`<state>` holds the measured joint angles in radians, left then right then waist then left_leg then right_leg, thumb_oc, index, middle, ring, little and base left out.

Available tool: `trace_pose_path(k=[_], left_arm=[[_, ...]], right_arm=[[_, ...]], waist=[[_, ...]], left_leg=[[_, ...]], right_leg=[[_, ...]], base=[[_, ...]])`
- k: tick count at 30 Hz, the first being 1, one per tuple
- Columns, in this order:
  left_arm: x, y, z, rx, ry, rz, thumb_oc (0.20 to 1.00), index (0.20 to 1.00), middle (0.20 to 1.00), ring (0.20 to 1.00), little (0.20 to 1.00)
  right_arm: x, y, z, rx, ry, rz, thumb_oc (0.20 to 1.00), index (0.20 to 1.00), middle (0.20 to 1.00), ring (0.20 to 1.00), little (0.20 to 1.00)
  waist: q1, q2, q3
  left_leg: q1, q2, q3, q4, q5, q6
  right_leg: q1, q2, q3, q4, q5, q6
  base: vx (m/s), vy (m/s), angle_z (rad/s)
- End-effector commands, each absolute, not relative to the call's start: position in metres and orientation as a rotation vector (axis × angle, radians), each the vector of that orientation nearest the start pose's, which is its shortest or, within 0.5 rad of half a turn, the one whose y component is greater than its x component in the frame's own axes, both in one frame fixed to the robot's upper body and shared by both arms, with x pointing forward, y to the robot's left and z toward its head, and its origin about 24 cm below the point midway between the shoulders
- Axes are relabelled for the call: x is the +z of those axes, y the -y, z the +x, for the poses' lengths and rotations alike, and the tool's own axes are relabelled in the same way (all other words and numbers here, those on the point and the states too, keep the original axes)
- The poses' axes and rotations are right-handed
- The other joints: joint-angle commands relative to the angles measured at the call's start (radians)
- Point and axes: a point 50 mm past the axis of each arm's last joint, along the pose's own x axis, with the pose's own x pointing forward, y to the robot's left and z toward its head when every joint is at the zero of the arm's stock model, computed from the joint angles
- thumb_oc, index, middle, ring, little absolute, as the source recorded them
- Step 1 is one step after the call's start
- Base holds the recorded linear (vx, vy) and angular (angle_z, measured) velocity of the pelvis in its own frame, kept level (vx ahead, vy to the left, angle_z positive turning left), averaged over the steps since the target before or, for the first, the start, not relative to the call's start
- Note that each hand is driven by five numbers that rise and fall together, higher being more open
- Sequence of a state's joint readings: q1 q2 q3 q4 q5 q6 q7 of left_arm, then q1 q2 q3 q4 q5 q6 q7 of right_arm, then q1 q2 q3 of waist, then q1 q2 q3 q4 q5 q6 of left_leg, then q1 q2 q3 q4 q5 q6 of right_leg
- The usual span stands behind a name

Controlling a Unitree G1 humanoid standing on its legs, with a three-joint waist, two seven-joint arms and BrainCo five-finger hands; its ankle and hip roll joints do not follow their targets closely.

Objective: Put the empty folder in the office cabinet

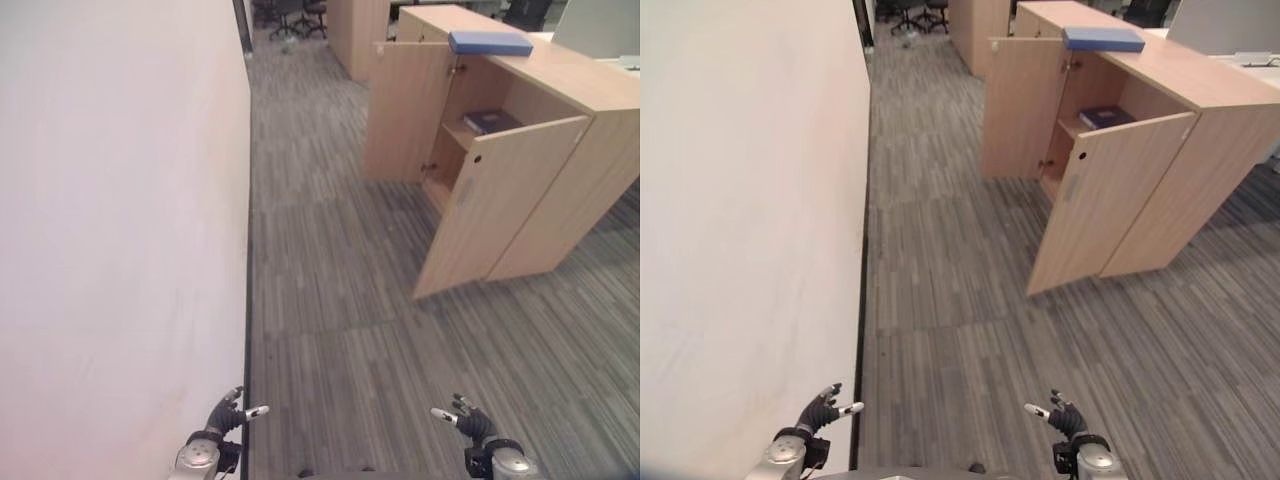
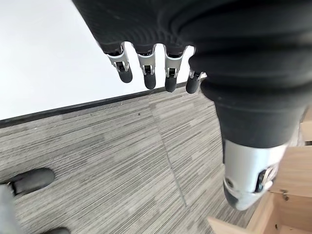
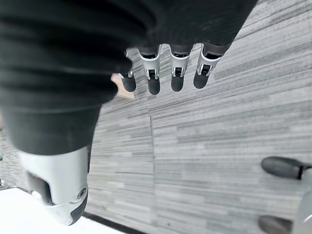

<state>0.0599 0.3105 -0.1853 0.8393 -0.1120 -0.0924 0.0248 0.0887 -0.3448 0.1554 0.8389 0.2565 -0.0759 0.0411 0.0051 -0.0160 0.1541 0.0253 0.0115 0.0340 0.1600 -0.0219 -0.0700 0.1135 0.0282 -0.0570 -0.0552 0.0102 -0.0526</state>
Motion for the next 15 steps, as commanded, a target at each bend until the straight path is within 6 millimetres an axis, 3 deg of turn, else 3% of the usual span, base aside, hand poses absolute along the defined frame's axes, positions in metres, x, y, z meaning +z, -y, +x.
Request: trace_pose_path(k=[1,2,5,6,9,12,15], left_arm=[[-0.108,-0.232,0.178,0.034,-0.713,0.235,1.0,1.0,1.0,1.0,1.0],[-0.108,-0.232,0.178,0.041,-0.717,0.229,1.0,1.0,1.0,1.0,1.0],[-0.111,-0.229,0.176,0.034,-0.735,0.231,1.0,1.0,1.0,1.0,1.0],[-0.111,-0.229,0.176,0.034,-0.735,0.231,1.0,1.0,1.0,1.0,1.0],[-0.11,-0.23,0.179,0.037,-0.732,0.246,1.0,1.0,1.0,1.0,1.0],[-0.111,-0.234,0.177,0.065,-0.737,0.242,1.0,1.0,1.0,1.0,1.0],[-0.114,-0.241,0.168,0.104,-0.766,0.229,1.0,1.0,1.0,1.0,1.0]], right_arm=[[-0.104,0.268,0.16,-0.13,-0.752,-0.132,1.0,1.0,1.0,1.0,1.0],[-0.105,0.269,0.157,-0.136,-0.761,-0.124,1.0,1.0,1.0,1.0,1.0],[-0.106,0.274,0.152,-0.138,-0.784,-0.144,1.0,1.0,1.0,1.0,1.0],[-0.106,0.274,0.152,-0.138,-0.785,-0.144,1.0,1.0,1.0,1.0,1.0],[-0.106,0.271,0.157,-0.14,-0.783,-0.145,1.0,1.0,1.0,1.0,1.0],[-0.108,0.266,0.161,-0.136,-0.779,-0.14,1.0,1.0,1.0,1.0,1.0],[-0.11,0.257,0.164,-0.095,-0.784,-0.15,1.0,1.0,1.0,1.0,1.0]], waist=[[0.009,0.008,0.054],[0.01,0.006,0.056],[0.03,0.014,0.047],[0.03,0.01,0.049],[0.07,0.034,0.052],[0.093,0.029,0.048],[0.139,0.025,0.021]], left_leg=[[-0.121,0.098,-0.081,0.255,0.123,-0.041],[-0.163,0.097,-0.078,0.261,0.136,-0.032],[-0.213,0.079,-0.055,0.083,0.109,-0.024],[-0.207,0.074,-0.053,0.079,0.108,-0.023],[-0.294,0.065,-0.07,-0.108,0.183,-0.024],[-0.334,0.056,-0.038,-0.177,0.201,-0.02],[-0.368,0.052,-0.062,-0.195,0.231,-0.019]], right_leg=[[0.039,-0.04,0.038,0.102,-0.121,0.082],[0.051,-0.045,0.039,0.093,-0.124,0.076],[0.087,-0.043,0.051,0.072,-0.155,0.084],[0.091,-0.048,0.051,0.073,-0.16,0.085],[0.148,-0.016,0.106,0.082,-0.227,0.074],[0.205,-0.013,0.153,0.087,-0.271,0.067],[0.266,-0.021,0.231,0.086,-0.305,0.065]], base=[[0.03,-0.111,-0.08],[0.16,-0.061,-0.07],[0.22,0.017,0.09],[0.18,0.044,0.21],[0.27,0.021,0.05],[0.39,0.04,-0.4],[0.51,0.148,-0.4]])
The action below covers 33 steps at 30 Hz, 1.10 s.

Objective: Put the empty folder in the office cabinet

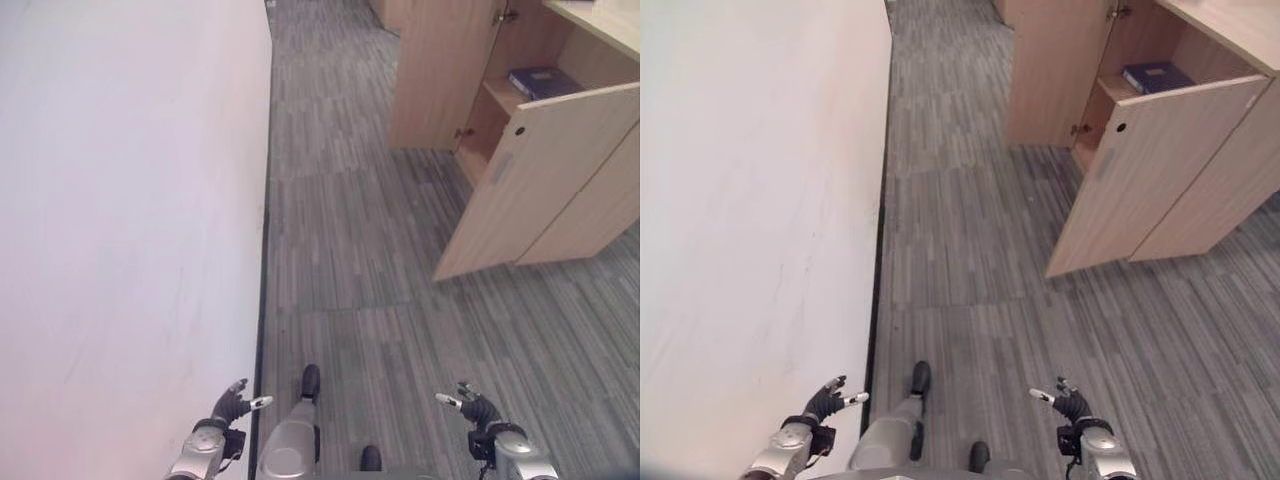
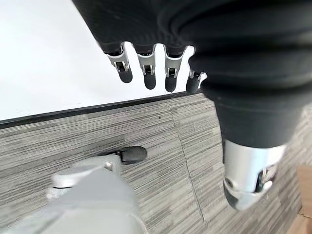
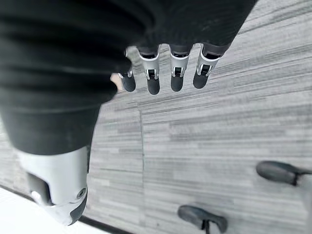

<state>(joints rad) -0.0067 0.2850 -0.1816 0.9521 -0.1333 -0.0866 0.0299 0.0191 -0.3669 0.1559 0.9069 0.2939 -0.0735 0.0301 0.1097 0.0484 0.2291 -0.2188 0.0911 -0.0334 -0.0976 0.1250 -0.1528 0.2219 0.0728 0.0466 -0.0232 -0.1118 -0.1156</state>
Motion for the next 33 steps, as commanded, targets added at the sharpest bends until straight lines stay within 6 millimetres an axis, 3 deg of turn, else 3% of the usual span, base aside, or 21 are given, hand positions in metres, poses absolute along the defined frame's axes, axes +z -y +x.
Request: trace_pose_path(k=[1,4,5,8,10,12,13,14,15,16,18,20,22,23,24,26,27,28,30,32,33], left_arm=[[-0.116,-0.244,0.164,0.116,-0.777,0.229,1.0,1.0,1.0,1.0,1.0],[-0.119,-0.247,0.159,0.124,-0.799,0.233,1.0,1.0,1.0,1.0,1.0],[-0.119,-0.25,0.156,0.129,-0.81,0.24,1.0,1.0,1.0,1.0,1.0],[-0.121,-0.253,0.152,0.129,-0.824,0.246,1.0,1.0,1.0,1.0,1.0],[-0.12,-0.254,0.151,0.119,-0.824,0.258,1.0,1.0,1.0,1.0,1.0],[-0.117,-0.256,0.156,0.12,-0.807,0.263,1.0,1.0,1.0,1.0,1.0],[-0.113,-0.258,0.16,0.126,-0.789,0.266,1.0,1.0,1.0,1.0,1.0],[-0.111,-0.259,0.163,0.131,-0.782,0.275,1.0,1.0,1.0,1.0,1.0],[-0.11,-0.259,0.165,0.14,-0.772,0.273,1.0,1.0,1.0,1.0,1.0],[-0.11,-0.259,0.165,0.139,-0.773,0.272,1.0,1.0,1.0,1.0,1.0],[-0.108,-0.258,0.17,0.16,-0.751,0.252,1.0,1.0,1.0,1.0,1.0],[-0.106,-0.256,0.174,0.179,-0.733,0.223,1.0,1.0,1.0,1.0,1.0],[-0.101,-0.255,0.18,0.191,-0.699,0.204,1.0,1.0,1.0,1.0,1.0],[-0.099,-0.254,0.183,0.193,-0.686,0.201,1.0,1.0,1.0,1.0,1.0],[-0.1,-0.254,0.178,0.192,-0.69,0.201,1.0,1.0,1.0,1.0,1.0],[-0.103,-0.251,0.172,0.18,-0.699,0.191,1.0,1.0,1.0,1.0,1.0],[-0.106,-0.246,0.168,0.155,-0.715,0.199,1.0,1.0,1.0,1.0,1.0],[-0.107,-0.246,0.168,0.155,-0.716,0.199,1.0,1.0,1.0,1.0,1.0],[-0.109,-0.233,0.17,0.115,-0.713,0.174,1.0,1.0,1.0,1.0,1.0],[-0.108,-0.228,0.174,0.095,-0.703,0.167,1.0,1.0,1.0,1.0,1.0],[-0.106,-0.222,0.18,0.069,-0.687,0.166,1.0,1.0,1.0,1.0,1.0]], right_arm=[[-0.11,0.254,0.164,-0.085,-0.783,-0.151,1.0,1.0,1.0,1.0,1.0],[-0.111,0.248,0.165,-0.059,-0.778,-0.153,1.0,1.0,1.0,1.0,1.0],[-0.113,0.244,0.165,-0.037,-0.787,-0.158,1.0,1.0,1.0,1.0,1.0],[-0.113,0.241,0.165,-0.03,-0.786,-0.154,1.0,1.0,1.0,1.0,1.0],[-0.112,0.24,0.168,-0.026,-0.776,-0.147,1.0,1.0,1.0,1.0,1.0],[-0.108,0.242,0.175,-0.039,-0.747,-0.141,1.0,1.0,1.0,1.0,1.0],[-0.105,0.242,0.18,-0.062,-0.725,-0.127,1.0,1.0,1.0,1.0,1.0],[-0.106,0.242,0.18,-0.102,-0.72,-0.085,1.0,1.0,1.0,1.0,1.0],[-0.107,0.243,0.177,-0.13,-0.726,-0.066,1.0,1.0,1.0,1.0,1.0],[-0.107,0.243,0.177,-0.131,-0.726,-0.066,1.0,1.0,1.0,1.0,1.0],[-0.113,0.248,0.168,-0.197,-0.758,-0.034,1.0,1.0,1.0,1.0,1.0],[-0.119,0.255,0.159,-0.271,-0.8,-0.008,1.0,1.0,1.0,1.0,1.0],[-0.124,0.264,0.15,-0.343,-0.845,-0.004,1.0,1.0,1.0,1.0,1.0],[-0.128,0.268,0.141,-0.387,-0.884,-0.006,1.0,1.0,1.0,1.0,1.0],[-0.138,0.271,0.116,-0.425,-0.973,-0.014,1.0,1.0,1.0,1.0,1.0],[-0.142,0.275,0.102,-0.454,-1.018,-0.023,1.0,1.0,1.0,1.0,1.0],[-0.146,0.281,0.079,-0.499,-1.072,-0.02,1.0,1.0,1.0,1.0,1.0],[-0.146,0.281,0.078,-0.5,-1.073,-0.02,1.0,1.0,1.0,1.0,1.0],[-0.142,0.298,0.066,-0.584,-1.092,-0.017,1.0,1.0,1.0,1.0,1.0],[-0.141,0.302,0.064,-0.607,-1.091,-0.008,1.0,1.0,1.0,1.0,1.0],[-0.14,0.303,0.067,-0.608,-1.078,0.003,1.0,1.0,1.0,1.0,1.0]], waist=[[0.046,-0.034,-0.062],[0.06,-0.046,-0.077],[0.072,-0.066,-0.091],[0.083,-0.092,-0.11],[0.091,-0.127,-0.119],[0.085,-0.12,-0.108],[0.059,-0.08,-0.083],[0.027,-0.031,-0.064],[0.011,-0.011,-0.056],[0.009,-0.018,-0.055],[-0.026,-0.001,-0.033],[-0.056,0.006,-0.017],[-0.073,0.005,-0.01],[-0.082,-0.003,-0.011],[-0.089,-0.003,-0.009],[-0.095,-0.004,-0.005],[-0.12,-0.005,-0.015],[-0.117,-0.003,-0.016],[-0.165,0.022,-0.021],[-0.177,0.029,-0.017],[-0.207,0.028,-0.011]], left_leg=[[-0.125,-0.016,-0.005,0.063,0.095,0.064],[-0.131,-0.014,-0.008,0.082,0.132,0.06],[-0.141,-0.014,0.002,0.118,0.139,0.068],[-0.157,-0.028,0.022,0.163,0.116,0.082],[-0.149,-0.065,0.052,0.202,0.047,0.111],[-0.109,-0.065,0.071,0.192,0.007,0.132],[-0.052,-0.039,0.085,0.173,-0.023,0.152],[0.019,-0.015,0.086,0.156,-0.046,0.172],[0.064,-0.007,0.087,0.138,-0.057,0.176],[0.068,-0.016,0.087,0.137,-0.062,0.176],[0.146,-0.028,0.09,0.116,-0.094,0.177],[0.211,-0.023,0.112,0.111,-0.135,0.169],[0.26,-0.022,0.144,0.112,-0.174,0.157],[0.286,-0.026,0.17,0.111,-0.194,0.149],[0.335,-0.016,0.22,0.119,-0.235,0.141],[0.36,-0.012,0.244,0.134,-0.259,0.144],[0.364,0.0,0.257,0.164,-0.276,0.132],[0.364,0.002,0.26,0.166,-0.278,0.132],[0.358,0.027,0.285,0.238,-0.283,0.109],[0.342,0.045,0.287,0.289,-0.267,0.098],[0.311,0.07,0.296,0.424,-0.23,0.073]], right_leg=[[0.159,-0.063,0.144,0.052,-0.177,0.134],[0.169,-0.08,0.154,0.05,-0.18,0.149],[0.163,-0.106,0.163,0.057,-0.168,0.169],[0.149,-0.138,0.163,0.082,-0.108,0.202],[0.104,-0.171,0.16,0.202,0.041,0.262],[0.027,-0.156,0.148,0.37,0.186,0.324],[-0.062,-0.138,0.085,0.541,0.266,0.364],[-0.149,-0.124,0.015,0.678,0.266,0.368],[-0.202,-0.139,-0.019,0.731,0.254,0.351],[-0.2,-0.148,-0.02,0.738,0.244,0.352],[-0.273,-0.205,-0.101,0.72,0.181,0.324],[-0.338,-0.248,-0.2,0.622,0.091,0.289],[-0.379,-0.279,-0.303,0.498,0.079,0.276],[-0.4,-0.304,-0.375,0.431,0.096,0.275],[-0.394,-0.331,-0.509,0.382,0.106,0.265],[-0.382,-0.34,-0.522,0.393,0.107,0.267],[-0.352,-0.301,-0.458,0.331,0.079,0.239],[-0.351,-0.298,-0.456,0.329,0.079,0.238],[-0.333,-0.255,-0.405,0.282,0.048,0.206],[-0.321,-0.237,-0.382,0.27,0.041,0.193],[-0.309,-0.21,-0.348,0.267,0.017,0.164]], base=[[0.24,0.103,-0.65],[0.35,0.174,-0.68],[0.28,0.167,-0.45],[0.32,0.163,-0.19],[0.33,0.172,-0.07],[0.26,0.178,-0.1],[0.39,0.319,-0.19],[0.42,0.359,-0.19],[0.28,0.221,-0.1],[0.27,0.128,-0.08],[0.32,0.113,-0.08],[0.38,0.049,-0.25],[0.32,-0.019,-0.36],[0.36,-0.028,-0.77],[0.27,-0.015,-0.88],[0.2,-0.126,-0.76],[0.17,-0.189,-0.48],[0.18,-0.184,-0.3],[0.13,-0.089,-0.56],[0.11,-0.078,-0.98],[0.11,-0.085,-0.87]])
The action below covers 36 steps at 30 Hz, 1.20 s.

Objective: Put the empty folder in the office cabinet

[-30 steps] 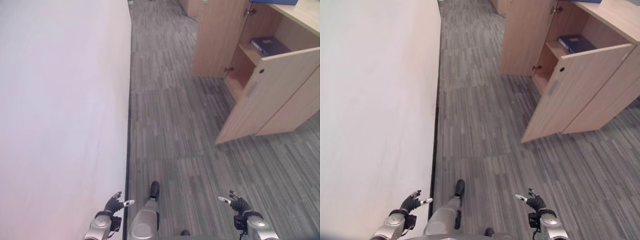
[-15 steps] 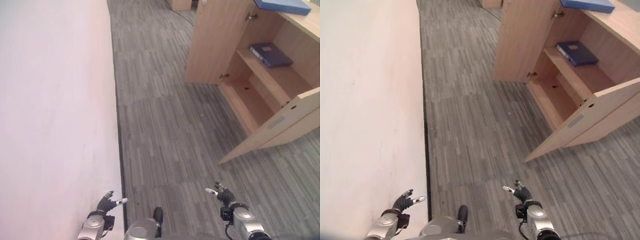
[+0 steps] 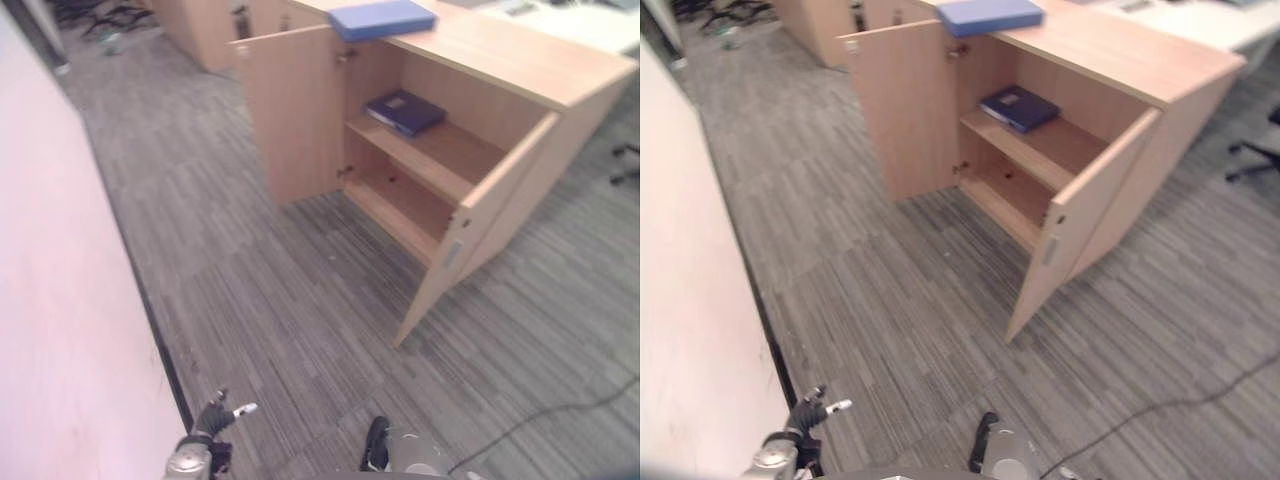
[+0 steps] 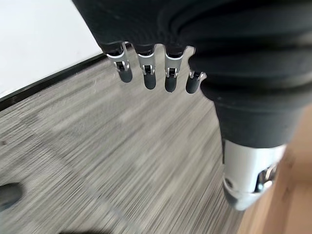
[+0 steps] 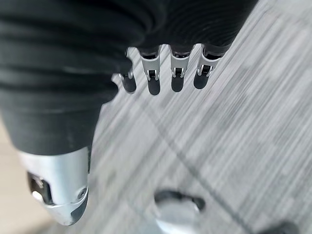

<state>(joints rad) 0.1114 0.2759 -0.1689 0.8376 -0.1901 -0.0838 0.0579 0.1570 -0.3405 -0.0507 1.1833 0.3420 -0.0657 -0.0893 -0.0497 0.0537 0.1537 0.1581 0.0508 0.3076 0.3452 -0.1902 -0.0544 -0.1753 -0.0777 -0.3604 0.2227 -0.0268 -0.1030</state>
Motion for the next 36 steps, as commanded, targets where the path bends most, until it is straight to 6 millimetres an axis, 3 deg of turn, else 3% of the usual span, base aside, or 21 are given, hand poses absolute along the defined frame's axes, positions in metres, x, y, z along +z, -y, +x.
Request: trace_pose_path(k=[1,3,5,7,8,10,11,13,16,21,23,24,26,27,28,29,30,31,33,35,36], left_arm=[[-0.106,-0.222,0.18,0.069,-0.687,0.166,1.0,1.0,1.0,1.0,1.0],[-0.102,-0.219,0.187,0.058,-0.661,0.176,1.0,1.0,1.0,1.0,1.0],[-0.099,-0.212,0.195,0.062,-0.638,0.153,1.0,1.0,1.0,1.0,1.0],[-0.1,-0.207,0.195,0.055,-0.632,0.141,1.0,1.0,1.0,1.0,1.0],[-0.098,-0.205,0.197,0.036,-0.625,0.15,1.0,1.0,1.0,1.0,1.0],[-0.097,-0.204,0.197,0.029,-0.622,0.15,1.0,1.0,1.0,1.0,1.0],[-0.097,-0.204,0.197,0.029,-0.622,0.15,1.0,1.0,1.0,1.0,1.0],[-0.099,-0.203,0.196,0.035,-0.627,0.141,1.0,1.0,1.0,1.0,1.0],[-0.101,-0.205,0.194,0.047,-0.634,0.14,1.0,1.0,1.0,1.0,1.0],[-0.099,-0.206,0.197,0.047,-0.626,0.134,1.0,1.0,1.0,1.0,1.0],[-0.099,-0.2,0.201,0.016,-0.619,0.145,1.0,1.0,1.0,1.0,1.0],[-0.099,-0.2,0.201,0.016,-0.619,0.146,1.0,1.0,1.0,1.0,1.0],[-0.099,-0.2,0.201,0.006,-0.617,0.162,1.0,1.0,1.0,1.0,1.0],[-0.099,-0.2,0.201,0.006,-0.617,0.162,1.0,1.0,1.0,1.0,1.0],[-0.094,-0.209,0.204,0.019,-0.599,0.183,1.0,1.0,1.0,1.0,1.0],[-0.092,-0.213,0.205,0.023,-0.593,0.194,1.0,1.0,1.0,1.0,1.0],[-0.087,-0.226,0.205,0.043,-0.581,0.207,1.0,1.0,1.0,1.0,1.0],[-0.086,-0.229,0.203,0.045,-0.584,0.211,1.0,1.0,1.0,1.0,1.0],[-0.086,-0.23,0.203,0.046,-0.583,0.211,1.0,1.0,1.0,1.0,1.0],[-0.088,-0.238,0.198,0.074,-0.608,0.193,1.0,1.0,1.0,1.0,1.0],[-0.088,-0.238,0.198,0.074,-0.607,0.193,1.0,1.0,1.0,1.0,1.0]], right_arm=[[-0.14,0.303,0.067,-0.608,-1.078,0.003,1.0,1.0,1.0,1.0,1.0],[-0.138,0.303,0.075,-0.595,-1.054,0.003,1.0,1.0,1.0,1.0,1.0],[-0.137,0.303,0.08,-0.59,-1.041,0.005,1.0,1.0,1.0,1.0,1.0],[-0.137,0.303,0.077,-0.587,-1.045,0.006,1.0,1.0,1.0,1.0,1.0],[-0.137,0.305,0.075,-0.581,-1.058,-0.006,1.0,1.0,1.0,1.0,1.0],[-0.136,0.308,0.073,-0.582,-1.067,-0.022,1.0,1.0,1.0,1.0,1.0],[-0.136,0.308,0.073,-0.582,-1.067,-0.021,1.0,1.0,1.0,1.0,1.0],[-0.133,0.315,0.075,-0.597,-1.061,-0.034,1.0,1.0,1.0,1.0,1.0],[-0.132,0.316,0.078,-0.593,-1.053,-0.037,1.0,1.0,1.0,1.0,1.0],[-0.132,0.316,0.081,-0.571,-1.06,-0.046,1.0,1.0,1.0,1.0,1.0],[-0.133,0.315,0.076,-0.588,-1.071,-0.021,1.0,1.0,1.0,1.0,1.0],[-0.134,0.315,0.075,-0.589,-1.071,-0.02,1.0,1.0,1.0,1.0,1.0],[-0.138,0.31,0.064,-0.613,-1.099,0.02,1.0,1.0,1.0,1.0,1.0],[-0.139,0.31,0.064,-0.613,-1.099,0.02,1.0,1.0,1.0,1.0,1.0],[-0.142,0.302,0.063,-0.605,-1.107,0.052,1.0,1.0,1.0,1.0,1.0],[-0.144,0.297,0.067,-0.595,-1.103,0.059,1.0,1.0,1.0,1.0,1.0],[-0.145,0.286,0.08,-0.542,-1.078,0.057,1.0,1.0,1.0,1.0,1.0],[-0.145,0.281,0.084,-0.524,-1.069,0.06,1.0,1.0,1.0,1.0,1.0],[-0.146,0.281,0.084,-0.523,-1.068,0.06,1.0,1.0,1.0,1.0,1.0],[-0.144,0.271,0.1,-0.47,-1.029,0.065,1.0,1.0,1.0,1.0,1.0],[-0.144,0.271,0.1,-0.47,-1.028,0.065,1.0,1.0,1.0,1.0,1.0]], waist=[[-0.048,0.025,0.063],[-0.059,0.012,0.08],[-0.057,0.005,0.091],[-0.058,0.006,0.09],[-0.043,0.017,0.095],[-0.025,0.032,0.093],[-0.025,0.031,0.094],[-0.007,0.031,0.098],[0.007,0.023,0.088],[0.016,0.019,0.068],[0.011,0.019,0.041],[0.011,0.017,0.041],[0.016,-0.001,0.019],[0.014,-0.003,0.02],[0.015,-0.027,0.012],[0.025,-0.04,0.014],[0.058,-0.046,0.033],[0.063,-0.045,0.035],[0.06,-0.046,0.032],[0.074,-0.048,0.059],[0.074,-0.047,0.058]], left_leg=[[-0.071,0.114,-0.046,-0.011,0.082,-0.027],[-0.125,0.117,-0.077,0.136,0.146,-0.042],[-0.19,0.142,-0.109,0.127,0.153,-0.034],[-0.207,0.236,-0.132,-0.024,0.207,-0.044],[-0.213,0.279,-0.181,-0.184,0.278,-0.064],[-0.232,0.306,-0.263,-0.293,0.354,-0.091],[-0.23,0.305,-0.262,-0.294,0.355,-0.091],[-0.284,0.343,-0.381,-0.347,0.402,-0.117],[-0.298,0.377,-0.46,-0.37,0.421,-0.132],[-0.299,0.414,-0.471,-0.374,0.437,-0.156],[-0.303,0.427,-0.433,-0.359,0.412,-0.185],[-0.303,0.425,-0.432,-0.357,0.41,-0.184],[-0.315,0.389,-0.412,-0.322,0.366,-0.203],[-0.314,0.387,-0.413,-0.321,0.365,-0.203],[-0.313,0.355,-0.37,-0.311,0.332,-0.206],[-0.296,0.341,-0.328,-0.314,0.31,-0.204],[-0.267,0.323,-0.236,-0.307,0.278,-0.19],[-0.263,0.304,-0.213,-0.302,0.268,-0.173],[-0.27,0.302,-0.217,-0.301,0.271,-0.171],[-0.246,0.191,-0.167,-0.296,0.234,-0.088],[-0.25,0.193,-0.167,-0.296,0.236,-0.088]], right_leg=[[0.086,-0.057,0.058,0.023,-0.069,0.15],[0.095,-0.03,0.118,0.022,-0.082,0.119],[0.106,-0.028,0.172,0.029,-0.101,0.129],[0.127,-0.037,0.243,0.029,-0.119,0.16],[0.149,-0.037,0.297,0.048,-0.157,0.182],[0.156,-0.034,0.355,0.071,-0.181,0.194],[0.156,-0.035,0.356,0.073,-0.182,0.194],[0.179,-0.053,0.448,0.097,-0.212,0.215],[0.179,-0.083,0.53,0.121,-0.243,0.239],[0.17,-0.148,0.581,0.13,-0.262,0.288],[0.2,-0.228,0.581,0.059,-0.22,0.338],[0.205,-0.232,0.579,0.053,-0.218,0.339],[0.245,-0.298,0.55,-0.038,-0.114,0.365],[0.249,-0.3,0.548,-0.039,-0.114,0.365],[0.216,-0.338,0.545,-0.086,0.084,0.365],[0.196,-0.37,0.504,-0.099,0.165,0.365],[0.146,-0.425,0.286,-0.077,0.236,0.364],[0.145,-0.414,0.215,-0.06,0.201,0.355],[0.143,-0.415,0.212,-0.063,0.206,0.355],[0.117,-0.204,0.191,0.037,0.024,0.301],[0.114,-0.203,0.19,0.036,0.027,0.3]], base=[[0.18,-0.12,-0.63],[0.13,-0.047,-1.02],[0.24,0.133,-1.15],[0.38,0.376,-1.1],[0.4,0.409,-1.44],[0.31,0.29,-1.31],[0.24,0.215,-1.11],[0.29,0.295,-0.82],[0.26,0.432,-0.81],[0.11,0.463,-0.72],[0.07,0.684,0.2],[0.1,0.391,0.17],[0.11,0.374,-0.1],[0.04,0.424,-0.07],[0.01,0.364,0.09],[-0.1,0.736,-0.42],[-0.11,0.656,-0.79],[-0.14,0.541,-1.33],[-0.04,0.289,-1.01],[-0.06,0.737,-0.15],[-0.02,0.57,-0.09]])
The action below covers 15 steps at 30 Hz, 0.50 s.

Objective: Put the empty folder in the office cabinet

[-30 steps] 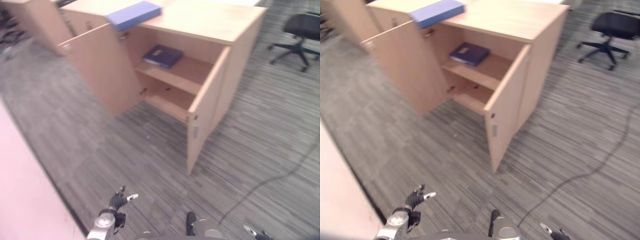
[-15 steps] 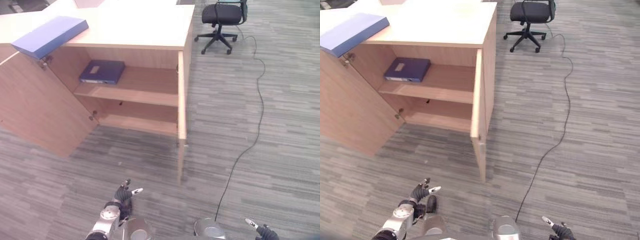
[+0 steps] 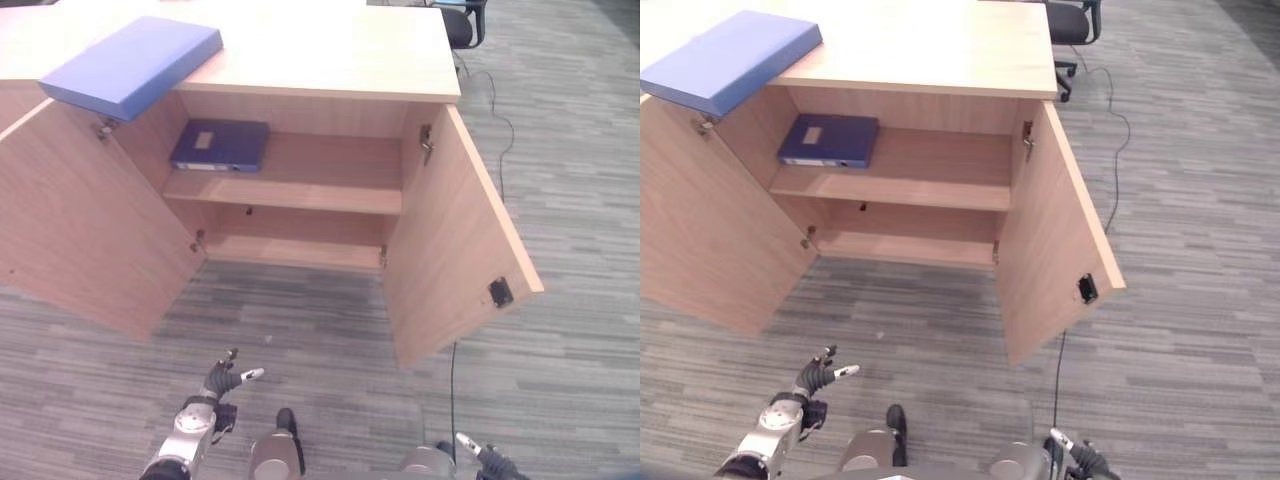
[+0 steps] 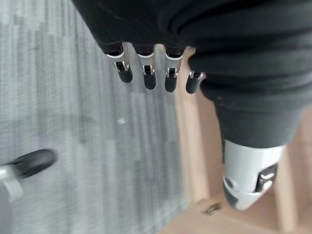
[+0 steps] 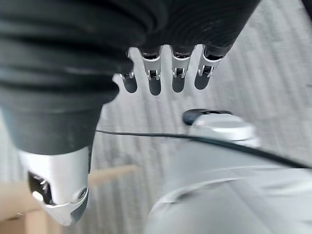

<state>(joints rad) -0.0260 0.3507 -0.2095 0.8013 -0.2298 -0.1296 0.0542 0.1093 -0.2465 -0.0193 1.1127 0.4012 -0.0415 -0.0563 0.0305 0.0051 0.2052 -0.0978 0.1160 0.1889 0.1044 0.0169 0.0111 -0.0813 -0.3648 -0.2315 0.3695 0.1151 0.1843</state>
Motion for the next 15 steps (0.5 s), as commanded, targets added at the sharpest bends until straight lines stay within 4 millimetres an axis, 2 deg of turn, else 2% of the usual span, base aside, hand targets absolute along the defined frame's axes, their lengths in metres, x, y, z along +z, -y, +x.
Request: trace_pose_path(k=[1,2,3,4,5,6,7,8,9,10,11,13,15], left_arm=[[-0.089,-0.237,0.198,0.086,-0.614,0.175,1.0,1.0,1.0,1.0,1.0],[-0.09,-0.236,0.198,0.086,-0.618,0.178,1.0,1.0,1.0,1.0,1.0],[-0.09,-0.236,0.198,0.086,-0.617,0.179,1.0,1.0,1.0,1.0,1.0],[-0.091,-0.234,0.198,0.086,-0.621,0.176,1.0,1.0,1.0,1.0,1.0],[-0.091,-0.232,0.199,0.078,-0.62,0.186,1.0,1.0,1.0,1.0,1.0],[-0.09,-0.228,0.201,0.064,-0.607,0.179,1.0,1.0,1.0,1.0,1.0],[-0.09,-0.223,0.201,0.048,-0.599,0.171,1.0,1.0,1.0,1.0,1.0],[-0.09,-0.219,0.201,0.044,-0.593,0.158,1.0,1.0,1.0,1.0,1.0],[-0.09,-0.219,0.201,0.044,-0.594,0.158,1.0,1.0,1.0,1.0,1.0],[-0.09,-0.212,0.2,0.038,-0.581,0.119,1.0,1.0,1.0,1.0,1.0],[-0.09,-0.212,0.2,0.038,-0.581,0.119,1.0,1.0,1.0,1.0,1.0],[-0.088,-0.206,0.201,0.011,-0.568,0.105,1.0,1.0,1.0,1.0,1.0],[-0.088,-0.206,0.201,0.011,-0.568,0.105,1.0,1.0,1.0,1.0,1.0]], right_arm=[[-0.145,0.268,0.104,-0.464,-1.017,0.077,1.0,1.0,1.0,1.0,1.0],[-0.145,0.265,0.105,-0.457,-1.016,0.078,1.0,1.0,1.0,1.0,1.0],[-0.145,0.265,0.105,-0.457,-1.015,0.078,1.0,1.0,1.0,1.0,1.0],[-0.146,0.264,0.104,-0.452,-1.022,0.077,1.0,1.0,1.0,1.0,1.0],[-0.147,0.264,0.102,-0.45,-1.033,0.07,1.0,1.0,1.0,1.0,1.0],[-0.148,0.264,0.099,-0.461,-1.039,0.074,1.0,1.0,1.0,1.0,1.0],[-0.148,0.266,0.094,-0.479,-1.042,0.081,1.0,1.0,1.0,1.0,1.0],[-0.149,0.267,0.091,-0.483,-1.054,0.079,1.0,1.0,1.0,1.0,1.0],[-0.149,0.267,0.09,-0.483,-1.055,0.079,1.0,1.0,1.0,1.0,1.0],[-0.147,0.278,0.086,-0.48,-1.084,0.025,1.0,1.0,1.0,1.0,1.0],[-0.147,0.278,0.086,-0.48,-1.084,0.025,1.0,1.0,1.0,1.0,1.0],[-0.143,0.288,0.087,-0.481,-1.083,-0.017,1.0,1.0,1.0,1.0,1.0],[-0.143,0.288,0.087,-0.481,-1.083,-0.017,1.0,1.0,1.0,1.0,1.0]], waist=[[-0.011,-0.001,0.029],[-0.014,-0.005,0.04],[-0.014,-0.004,0.04],[-0.012,-0.009,0.045],[-0.011,-0.01,0.051],[-0.01,-0.015,0.054],[-0.016,-0.02,0.058],[-0.019,-0.017,0.049],[-0.019,-0.017,0.049],[-0.019,-0.007,0.048],[-0.019,-0.007,0.048],[-0.019,-0.003,0.068],[-0.02,-0.001,0.068]], left_leg=[[0.03,0.075,-0.039,-0.057,0.012,-0.124],[0.043,0.051,-0.035,-0.06,0.005,-0.113],[0.041,0.052,-0.036,-0.061,0.008,-0.113],[0.043,0.029,-0.032,-0.061,0.001,-0.103],[0.051,0.009,-0.027,-0.061,-0.009,-0.095],[0.06,-0.008,-0.032,-0.055,-0.017,-0.089],[0.064,-0.03,-0.046,-0.036,-0.03,-0.085],[0.062,-0.039,-0.049,-0.029,-0.034,-0.086],[0.062,-0.038,-0.049,-0.028,-0.034,-0.086],[0.045,-0.05,-0.047,0.047,-0.052,-0.097],[0.044,-0.05,-0.047,0.048,-0.053,-0.097],[-0.025,-0.053,-0.07,0.208,-0.034,-0.124],[-0.029,-0.051,-0.073,0.215,-0.037,-0.124]], right_leg=[[-0.005,0.208,0.044,-0.079,-0.181,-0.021],[-0.014,0.267,0.037,-0.076,-0.198,-0.035],[-0.015,0.269,0.037,-0.08,-0.193,-0.036],[-0.024,0.301,0.022,-0.087,-0.193,-0.041],[-0.024,0.31,0.002,-0.087,-0.203,-0.054],[-0.001,0.31,-0.004,-0.109,-0.216,-0.078],[0.023,0.313,0.022,-0.135,-0.229,-0.094],[0.034,0.324,0.053,-0.168,-0.22,-0.104],[0.035,0.324,0.053,-0.169,-0.219,-0.104],[0.074,0.31,0.072,-0.233,-0.208,-0.123],[0.074,0.31,0.071,-0.233,-0.207,-0.123],[0.093,0.301,0.098,-0.252,-0.208,-0.143],[0.093,0.303,0.096,-0.253,-0.208,-0.144]], base=[[0.0,0.323,-0.15],[0.0,0.322,-0.09],[0.0,0.152,0.04],[0.0,0.119,0.31],[0.03,0.119,0.39],[0.09,0.049,0.3],[0.11,-0.003,0.07],[0.09,-0.002,0.11],[0.08,0.006,0.34],[0.05,0.006,0.25],[0.03,0.003,0.14],[-0.03,0.006,-0.07],[0.01,0.027,0.09]])
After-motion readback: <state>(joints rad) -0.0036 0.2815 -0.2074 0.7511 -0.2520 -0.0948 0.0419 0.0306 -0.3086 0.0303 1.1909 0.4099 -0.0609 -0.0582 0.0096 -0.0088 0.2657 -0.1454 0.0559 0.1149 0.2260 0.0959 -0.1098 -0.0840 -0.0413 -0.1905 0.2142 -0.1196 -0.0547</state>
